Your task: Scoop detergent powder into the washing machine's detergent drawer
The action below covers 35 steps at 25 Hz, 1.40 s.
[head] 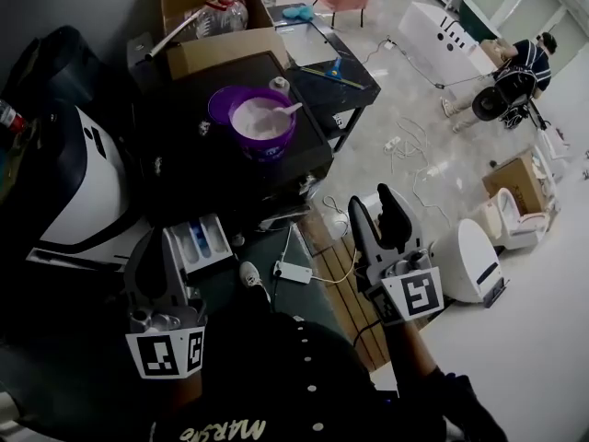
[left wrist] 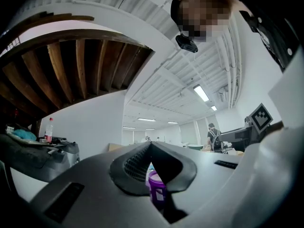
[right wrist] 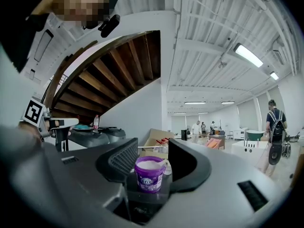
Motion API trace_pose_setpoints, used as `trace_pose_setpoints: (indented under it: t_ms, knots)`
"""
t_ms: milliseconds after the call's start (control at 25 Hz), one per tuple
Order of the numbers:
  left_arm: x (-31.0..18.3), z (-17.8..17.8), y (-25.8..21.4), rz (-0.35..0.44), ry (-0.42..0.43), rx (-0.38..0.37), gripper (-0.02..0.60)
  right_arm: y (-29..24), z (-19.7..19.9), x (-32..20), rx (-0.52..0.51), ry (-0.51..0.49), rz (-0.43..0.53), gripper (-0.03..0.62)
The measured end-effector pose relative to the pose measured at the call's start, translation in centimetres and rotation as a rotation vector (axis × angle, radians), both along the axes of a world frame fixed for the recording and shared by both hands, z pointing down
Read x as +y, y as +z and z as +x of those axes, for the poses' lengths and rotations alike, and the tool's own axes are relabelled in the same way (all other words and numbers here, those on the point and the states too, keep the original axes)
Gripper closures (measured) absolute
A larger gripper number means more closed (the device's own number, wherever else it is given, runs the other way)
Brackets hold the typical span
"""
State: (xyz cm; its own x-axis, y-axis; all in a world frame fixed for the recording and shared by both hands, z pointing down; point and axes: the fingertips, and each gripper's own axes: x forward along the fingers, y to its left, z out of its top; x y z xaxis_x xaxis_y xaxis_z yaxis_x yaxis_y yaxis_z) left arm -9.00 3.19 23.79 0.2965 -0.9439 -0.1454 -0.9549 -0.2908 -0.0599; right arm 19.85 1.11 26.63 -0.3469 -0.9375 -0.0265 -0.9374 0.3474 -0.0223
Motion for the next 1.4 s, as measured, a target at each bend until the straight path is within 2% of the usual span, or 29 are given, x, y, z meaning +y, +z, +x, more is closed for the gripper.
trace_pose_setpoints:
  t_ms: [240,360,480,720,920,1120,1400]
  knots:
    - [-5.4,-2.7,-0.6,0.009,-0.004,0.024,0.566,-1.0,-4.1,-7.5,0.048,-0.057,0.013,0.396]
    - [-7.2,-3.4,-0.4,-0.008,0.011,0.038,0.566,-0.6,-6.0,-10.5,0.069,-0.096,-0.030,0.396]
    - [-8.6,-4.0,0.1,-0.026,0.021,0.039,0.566,1.2,-6.4,-12.7,0.121,-0.132,-0.083,0.395]
    - [-10.0,-4.7,1.0,-0.049,-0.011,0.045,0.566,2.8,-5.9,-16.2,0.169,-0.171,-0.124,0.395]
    - [-9.9,-4.0,1.4,-0.066,-0.043,0.050,0.566,4.6,-5.7,-18.1,0.213,-0.236,-0.168,0.395]
    - [-9.6,-1.7,1.8,-0.074,-0.012,0.040,0.566,7.5,-6.0,-20.5,0.317,-0.325,-0.229,0.395]
    - [-10.5,0.1,4.6,-0.137,0.019,0.037,0.566,12.8,-6.6,-25.7,0.496,-0.517,-0.411,0.396]
